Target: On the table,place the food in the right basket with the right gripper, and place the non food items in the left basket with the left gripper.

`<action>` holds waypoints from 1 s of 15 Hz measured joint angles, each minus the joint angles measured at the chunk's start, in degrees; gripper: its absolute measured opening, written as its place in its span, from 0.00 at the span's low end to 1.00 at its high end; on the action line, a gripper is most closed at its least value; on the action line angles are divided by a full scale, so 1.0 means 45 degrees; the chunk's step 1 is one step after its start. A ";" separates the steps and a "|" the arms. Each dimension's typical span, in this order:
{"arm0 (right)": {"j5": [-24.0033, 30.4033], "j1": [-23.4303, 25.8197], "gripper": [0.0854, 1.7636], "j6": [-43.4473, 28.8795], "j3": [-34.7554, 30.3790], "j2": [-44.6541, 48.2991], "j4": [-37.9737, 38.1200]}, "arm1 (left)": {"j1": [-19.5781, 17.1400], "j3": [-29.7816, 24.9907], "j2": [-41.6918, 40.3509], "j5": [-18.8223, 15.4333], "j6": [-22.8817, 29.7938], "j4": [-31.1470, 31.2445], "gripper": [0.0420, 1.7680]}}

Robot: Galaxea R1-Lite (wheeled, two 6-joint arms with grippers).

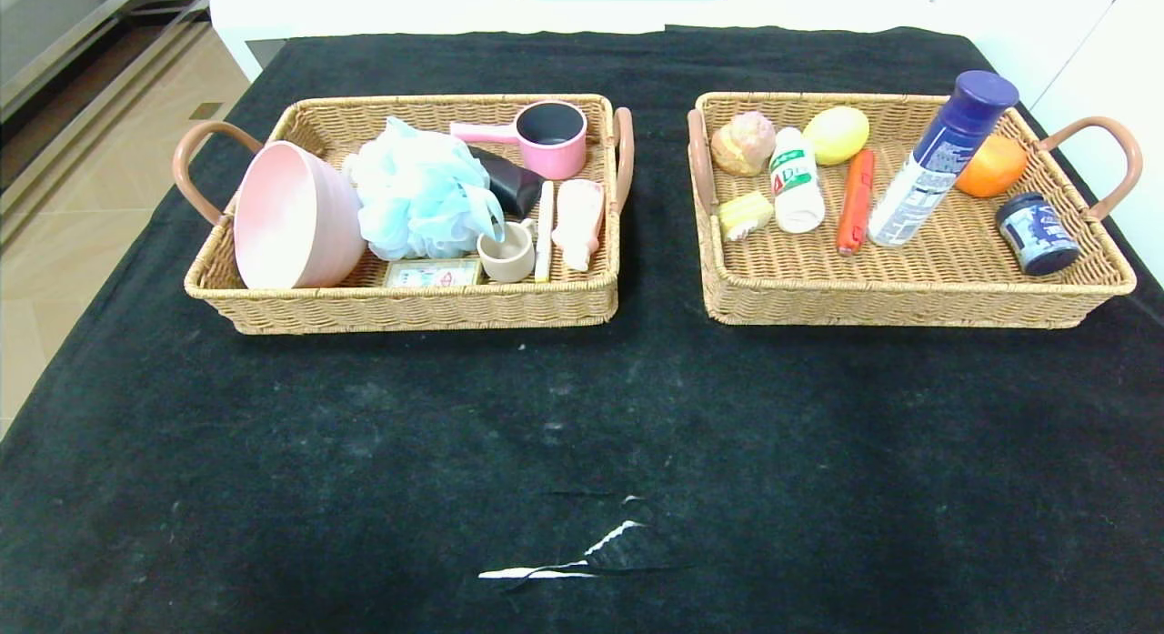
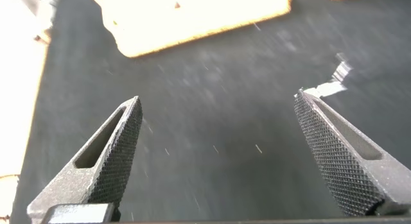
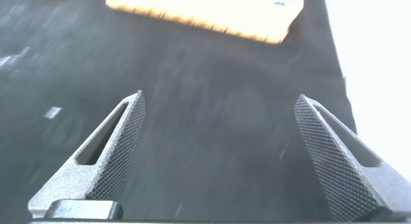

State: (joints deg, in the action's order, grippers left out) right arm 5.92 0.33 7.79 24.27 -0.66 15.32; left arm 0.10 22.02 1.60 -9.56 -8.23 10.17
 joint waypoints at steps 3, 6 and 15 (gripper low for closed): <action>-0.0436 0.0005 0.96 0.0111 -0.2351 0.0122 -0.3015 | 0.0000 -0.2200 -0.0282 0.0436 0.0230 -0.1606 0.97; -0.0656 0.0005 0.96 0.0165 -0.4199 0.0152 -0.4446 | 0.0000 -0.3828 -0.0349 0.0515 0.0653 -0.1837 0.97; -0.1043 0.0005 0.96 -0.1146 -0.5388 0.0163 -0.3394 | 0.0000 -0.4521 -0.0371 0.2040 0.1401 -0.1262 0.97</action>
State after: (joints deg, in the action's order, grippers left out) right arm 1.23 0.35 2.63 0.02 0.07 0.05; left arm 0.10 1.67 -0.07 -0.38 -1.93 4.49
